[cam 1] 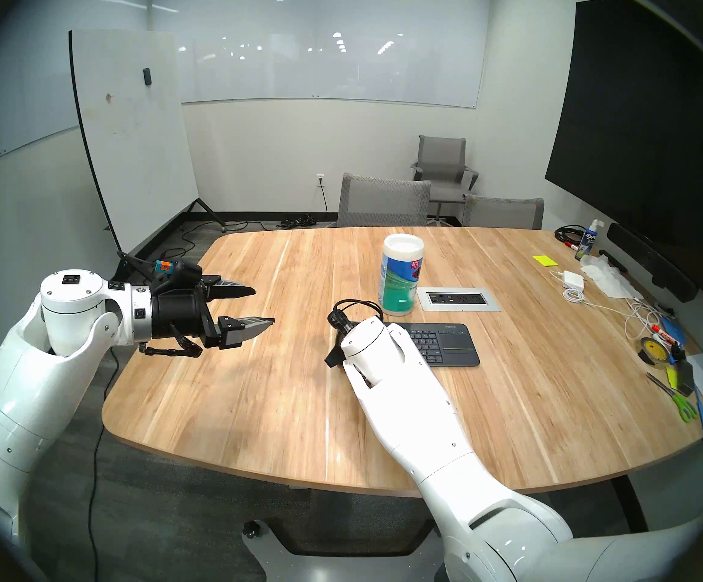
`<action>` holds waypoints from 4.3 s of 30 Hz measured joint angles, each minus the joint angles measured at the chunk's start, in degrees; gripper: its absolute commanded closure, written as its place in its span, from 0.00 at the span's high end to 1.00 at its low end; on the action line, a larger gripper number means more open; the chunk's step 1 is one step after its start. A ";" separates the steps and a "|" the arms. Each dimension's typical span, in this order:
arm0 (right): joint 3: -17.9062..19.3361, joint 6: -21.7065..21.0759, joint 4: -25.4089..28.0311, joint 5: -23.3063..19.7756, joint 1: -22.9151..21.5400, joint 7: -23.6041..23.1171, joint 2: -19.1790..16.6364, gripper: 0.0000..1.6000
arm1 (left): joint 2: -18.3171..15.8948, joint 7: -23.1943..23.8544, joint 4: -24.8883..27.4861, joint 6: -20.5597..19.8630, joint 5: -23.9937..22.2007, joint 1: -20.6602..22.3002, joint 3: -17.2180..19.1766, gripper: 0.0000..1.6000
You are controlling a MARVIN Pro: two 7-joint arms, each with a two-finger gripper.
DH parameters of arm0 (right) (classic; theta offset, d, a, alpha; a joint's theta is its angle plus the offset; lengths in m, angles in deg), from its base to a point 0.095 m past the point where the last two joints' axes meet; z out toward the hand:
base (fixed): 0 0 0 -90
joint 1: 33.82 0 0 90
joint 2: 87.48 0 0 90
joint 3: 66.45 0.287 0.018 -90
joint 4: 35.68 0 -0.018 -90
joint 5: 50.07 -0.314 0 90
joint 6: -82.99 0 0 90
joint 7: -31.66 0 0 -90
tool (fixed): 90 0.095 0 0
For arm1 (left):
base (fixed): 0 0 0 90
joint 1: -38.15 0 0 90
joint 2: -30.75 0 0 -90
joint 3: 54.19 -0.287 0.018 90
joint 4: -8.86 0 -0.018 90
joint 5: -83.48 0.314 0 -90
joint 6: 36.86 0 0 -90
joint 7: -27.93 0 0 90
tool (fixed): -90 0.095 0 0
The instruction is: Wipe the keyboards and mice with a disinfecting wipe, then set the wipe down
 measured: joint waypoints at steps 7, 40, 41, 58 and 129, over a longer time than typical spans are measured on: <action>1.24 0.28 -3.28 -0.18 -2.65 2.15 1.59 0.00 | -0.01 0.00 0.00 0.00 0.00 0.00 0.00 1.00; 13.27 2.42 -19.86 -2.52 -14.93 6.08 -2.13 0.00 | -0.02 -0.03 -0.01 0.03 -0.03 0.00 0.00 1.00; 13.63 2.60 -20.56 -2.61 -15.40 6.08 -2.44 0.00 | -0.02 -0.03 -0.01 0.03 -0.03 0.00 0.00 1.00; 18.21 6.05 -30.85 -4.08 -22.25 6.27 -6.89 0.00 | -0.02 -0.03 -0.02 0.04 -0.03 0.00 -0.01 1.00; 20.74 9.78 -4.46 -5.57 -8.74 -27.78 -26.69 0.00 | -0.08 -0.04 -0.06 0.09 -0.04 0.03 -0.07 1.00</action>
